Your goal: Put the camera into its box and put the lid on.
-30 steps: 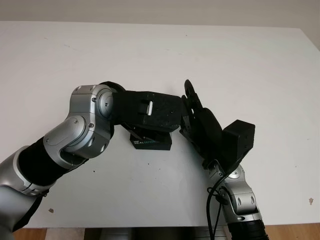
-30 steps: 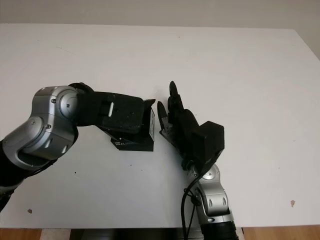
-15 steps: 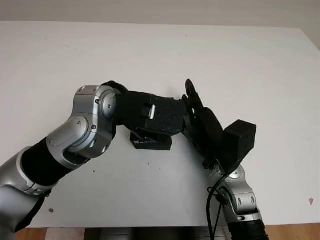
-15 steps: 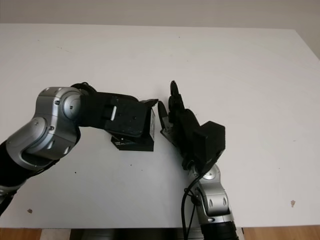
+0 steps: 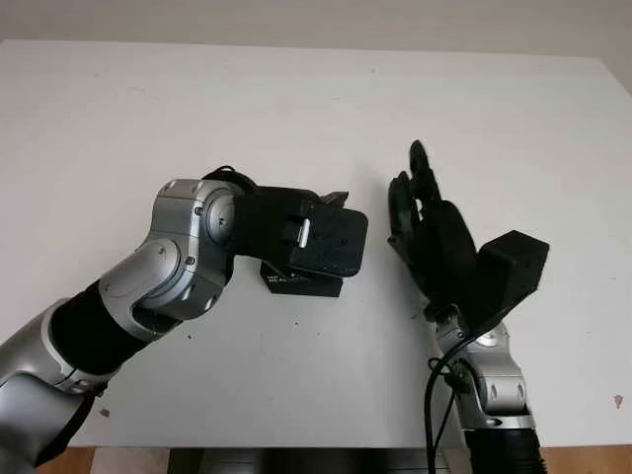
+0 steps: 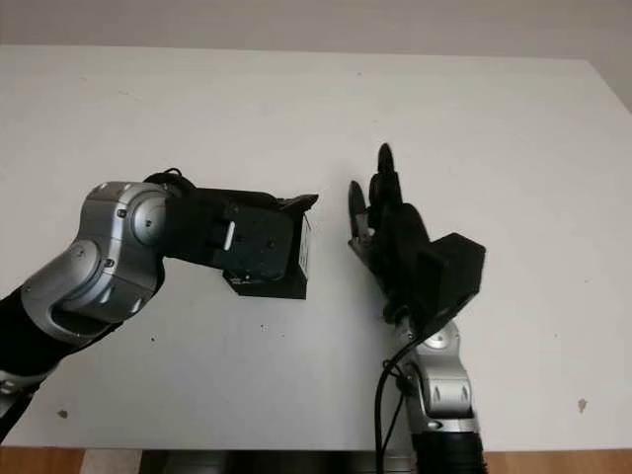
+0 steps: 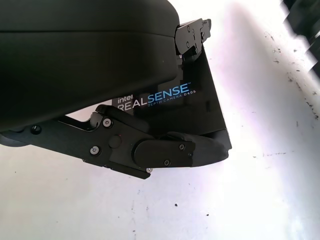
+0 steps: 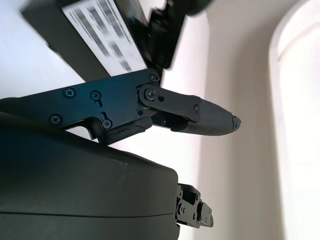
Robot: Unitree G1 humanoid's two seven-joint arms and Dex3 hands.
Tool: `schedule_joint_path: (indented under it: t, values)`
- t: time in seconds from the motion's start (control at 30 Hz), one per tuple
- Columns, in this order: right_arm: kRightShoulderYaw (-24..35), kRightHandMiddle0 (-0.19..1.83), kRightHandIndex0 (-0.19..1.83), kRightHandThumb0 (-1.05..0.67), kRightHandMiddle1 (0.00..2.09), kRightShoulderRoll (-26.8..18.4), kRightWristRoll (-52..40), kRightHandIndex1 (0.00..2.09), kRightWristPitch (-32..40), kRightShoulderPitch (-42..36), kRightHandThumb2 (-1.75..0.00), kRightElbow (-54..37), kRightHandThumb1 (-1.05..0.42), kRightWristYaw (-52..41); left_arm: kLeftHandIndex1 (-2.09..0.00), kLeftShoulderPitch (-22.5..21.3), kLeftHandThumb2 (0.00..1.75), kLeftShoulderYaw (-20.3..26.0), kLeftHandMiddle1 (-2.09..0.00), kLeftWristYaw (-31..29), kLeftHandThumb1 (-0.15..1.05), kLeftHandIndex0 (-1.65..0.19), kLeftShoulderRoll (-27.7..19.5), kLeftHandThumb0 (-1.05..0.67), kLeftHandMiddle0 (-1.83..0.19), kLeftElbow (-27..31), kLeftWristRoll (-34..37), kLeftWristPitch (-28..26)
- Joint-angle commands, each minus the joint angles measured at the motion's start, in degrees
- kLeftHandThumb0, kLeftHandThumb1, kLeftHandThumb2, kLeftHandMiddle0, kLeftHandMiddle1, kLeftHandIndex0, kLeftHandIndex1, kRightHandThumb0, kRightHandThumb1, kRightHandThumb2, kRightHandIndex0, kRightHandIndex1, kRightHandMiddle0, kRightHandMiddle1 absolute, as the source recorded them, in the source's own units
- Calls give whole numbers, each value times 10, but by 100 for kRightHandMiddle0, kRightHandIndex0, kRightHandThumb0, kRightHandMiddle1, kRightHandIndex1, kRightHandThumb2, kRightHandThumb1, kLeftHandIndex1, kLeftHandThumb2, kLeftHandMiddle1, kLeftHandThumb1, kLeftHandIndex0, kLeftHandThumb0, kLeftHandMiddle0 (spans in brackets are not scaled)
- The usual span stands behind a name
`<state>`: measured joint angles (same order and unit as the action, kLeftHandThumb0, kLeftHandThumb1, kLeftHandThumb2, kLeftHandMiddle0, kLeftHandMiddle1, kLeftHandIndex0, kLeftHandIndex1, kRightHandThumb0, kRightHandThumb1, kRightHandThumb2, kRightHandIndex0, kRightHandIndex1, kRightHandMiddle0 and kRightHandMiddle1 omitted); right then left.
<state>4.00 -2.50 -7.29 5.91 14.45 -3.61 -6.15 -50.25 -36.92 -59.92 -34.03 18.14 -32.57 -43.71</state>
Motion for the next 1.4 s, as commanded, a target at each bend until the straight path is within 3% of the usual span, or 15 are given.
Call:
schedule_joint_path:
  t: [0.0, 0.37, 0.63, 0.97, 1.23, 1.37]
  values:
    - [6, -18, -19, -75, 1, -3, -9, 0, -8, 7, -57, -20, -105, -2, 0, 19, 39, -15, 0, -6, 105, 19, 15, -59, 19, -5, 3, 9]
    - [4, -19, -19, -72, 0, -10, -5, 0, 2, 9, -58, -27, -105, -6, 0, 33, 40, -15, 0, -9, 105, 19, 17, -61, 19, -5, -9, 32]
    - [4, -19, -19, -73, 1, -10, -2, 0, -5, 13, -56, -17, -105, -7, 0, 40, 38, -6, 0, -3, 105, 19, 72, -62, 19, 8, 4, -38]
    - [3, -19, -19, -72, 1, -10, 0, 0, -8, 11, -58, -15, -105, -7, 0, 62, 40, -7, 0, 34, 105, 19, 89, -64, 19, 7, 20, -45]
    - [3, -19, -19, -74, 1, -10, -3, 0, -3, 10, -57, -17, -105, -8, 0, 86, 39, -12, 0, 55, 105, 19, 76, -64, 19, 13, 15, -23]
    - [2, -18, -19, -74, 2, -10, -2, 0, -7, 9, -57, -14, -105, -8, 0, 91, 43, -7, 0, 76, 105, 19, 57, -66, 19, 19, 7, 37]
